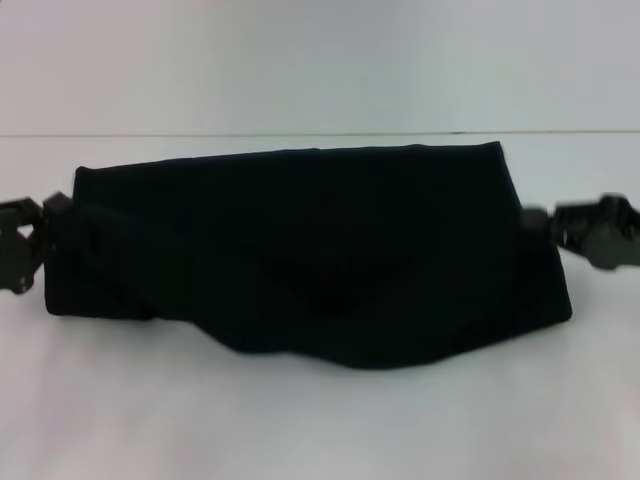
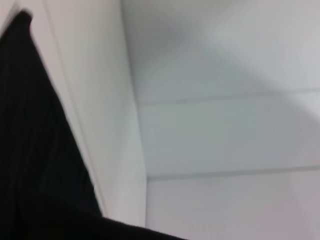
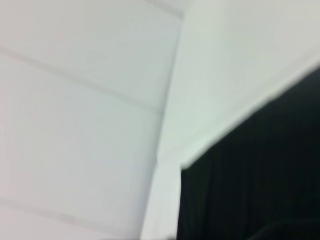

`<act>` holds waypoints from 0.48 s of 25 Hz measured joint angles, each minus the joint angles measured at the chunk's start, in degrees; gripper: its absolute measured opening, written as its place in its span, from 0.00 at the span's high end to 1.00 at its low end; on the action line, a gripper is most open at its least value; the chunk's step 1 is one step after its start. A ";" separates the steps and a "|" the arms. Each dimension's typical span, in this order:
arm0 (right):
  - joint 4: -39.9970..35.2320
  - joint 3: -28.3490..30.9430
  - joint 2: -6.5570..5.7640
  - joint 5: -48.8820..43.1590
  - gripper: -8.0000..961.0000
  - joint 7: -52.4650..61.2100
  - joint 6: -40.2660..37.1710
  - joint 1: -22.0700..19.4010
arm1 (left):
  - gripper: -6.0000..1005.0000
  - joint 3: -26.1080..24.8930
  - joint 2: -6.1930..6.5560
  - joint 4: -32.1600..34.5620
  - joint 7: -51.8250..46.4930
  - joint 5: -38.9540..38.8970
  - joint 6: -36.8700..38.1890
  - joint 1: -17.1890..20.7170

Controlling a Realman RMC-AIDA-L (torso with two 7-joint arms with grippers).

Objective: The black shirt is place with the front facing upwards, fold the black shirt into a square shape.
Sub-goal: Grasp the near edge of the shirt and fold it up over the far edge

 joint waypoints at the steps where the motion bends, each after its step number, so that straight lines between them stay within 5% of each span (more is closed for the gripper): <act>1: 0.25 0.02 0.43 1.33 0.93 -0.44 1.35 0.15 | 0.93 -0.70 -0.09 -0.89 0.87 -0.76 -1.21 -0.25; 12: 2.45 0.11 6.43 12.48 0.93 -8.42 19.70 2.36 | 0.93 -1.49 -2.63 -4.49 8.91 -11.06 -14.27 -3.12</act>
